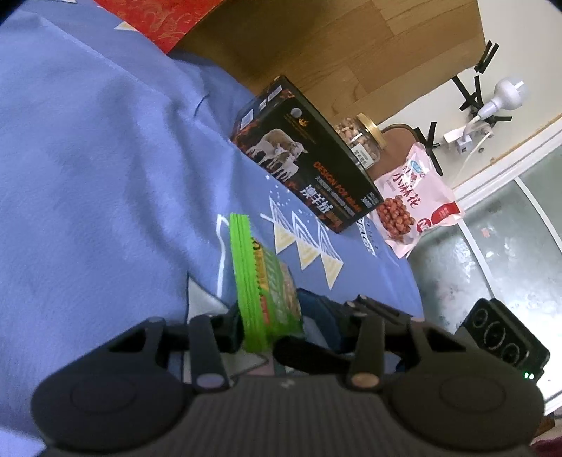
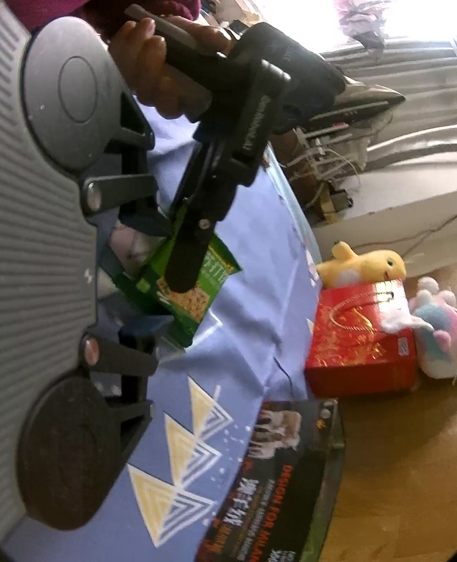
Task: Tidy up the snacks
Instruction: 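Carry the green cracker packet over the tin and release it inside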
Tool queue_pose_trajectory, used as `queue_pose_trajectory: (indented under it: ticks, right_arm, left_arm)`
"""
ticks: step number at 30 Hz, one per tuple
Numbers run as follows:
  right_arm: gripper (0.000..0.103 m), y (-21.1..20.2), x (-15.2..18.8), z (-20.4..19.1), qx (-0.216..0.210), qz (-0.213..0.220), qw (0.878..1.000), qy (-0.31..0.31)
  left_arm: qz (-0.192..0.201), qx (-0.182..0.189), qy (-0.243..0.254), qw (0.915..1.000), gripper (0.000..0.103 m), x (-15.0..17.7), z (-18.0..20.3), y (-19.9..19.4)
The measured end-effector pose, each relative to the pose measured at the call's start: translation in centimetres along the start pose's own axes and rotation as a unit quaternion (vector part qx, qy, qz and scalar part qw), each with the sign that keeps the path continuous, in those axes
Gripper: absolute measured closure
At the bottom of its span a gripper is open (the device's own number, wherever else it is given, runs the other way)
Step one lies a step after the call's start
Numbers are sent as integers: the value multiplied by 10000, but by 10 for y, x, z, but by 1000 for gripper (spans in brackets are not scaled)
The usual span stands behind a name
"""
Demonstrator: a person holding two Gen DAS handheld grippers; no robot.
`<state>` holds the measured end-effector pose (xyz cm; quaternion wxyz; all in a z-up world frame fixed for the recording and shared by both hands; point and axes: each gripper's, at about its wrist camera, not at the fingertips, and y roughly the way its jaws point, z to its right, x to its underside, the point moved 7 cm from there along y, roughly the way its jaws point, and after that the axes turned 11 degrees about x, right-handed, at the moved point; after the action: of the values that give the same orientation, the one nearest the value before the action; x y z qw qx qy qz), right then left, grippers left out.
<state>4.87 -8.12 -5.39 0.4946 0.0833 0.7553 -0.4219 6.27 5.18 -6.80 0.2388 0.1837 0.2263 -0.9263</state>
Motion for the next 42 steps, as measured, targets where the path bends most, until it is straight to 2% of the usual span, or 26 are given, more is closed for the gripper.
queue_pose_trajectory:
  ticks: [6, 10, 14, 19, 21, 22, 23, 26, 28, 32, 36, 40, 42]
  right_arm:
    - [50, 4, 6, 5, -31, -127, 9999, 53]
    - [45, 4, 6, 2, -78, -146, 9999, -22]
    - [45, 6, 5, 2, -70, -157, 9998, -59]
    - [45, 12, 2, -2, 8, -190, 9996, -187]
    - [45, 16, 1, -4, 43, -189, 9995, -260]
    - [46, 17, 0, -5, 51, -186, 9994, -295]
    - [48, 19, 0, -7, 55, -185, 9993, -331]
    - [50, 17, -2, -5, 152, -78, 9993, -322]
    - [51, 13, -8, 4, 196, 110, 9997, -95]
    - [51, -5, -34, 23, 537, 738, 9958, 43]
    - [50, -16, -70, 55, 1110, 1231, 9862, 40]
    - [51, -14, -97, 96, 1599, 1440, 9764, 169]
    - [50, -5, -101, 116, 1872, 1378, 9724, 198]
  left_arm:
    - [-13, 26, -42, 10000, 61, -6, -3, 3]
    - [115, -81, -68, 9999, 61, -11, -8, -6]
    - [236, -130, -141, 9995, 61, -14, -15, -17]
    - [191, -139, -69, 9997, 63, -17, -14, -12]
    - [132, -127, -69, 9998, 69, -18, -13, -7]
    - [36, -83, -110, 9999, 79, -16, -14, -3]
    - [-61, 5, -175, 9998, 82, -14, -13, 2]
    - [-118, -107, -10, 9999, 82, -16, -7, 9]
    - [-133, -60, 138, 9998, 82, -26, 2, 13]
    - [-116, 75, 703, 9974, 82, -58, 37, 27]
    - [-98, 119, 1316, 9912, 82, -100, 73, 57]
    - [-128, 160, 1643, 9862, 81, -141, 91, 98]
    - [-86, -20, 1691, 9856, 74, -154, 88, 119]
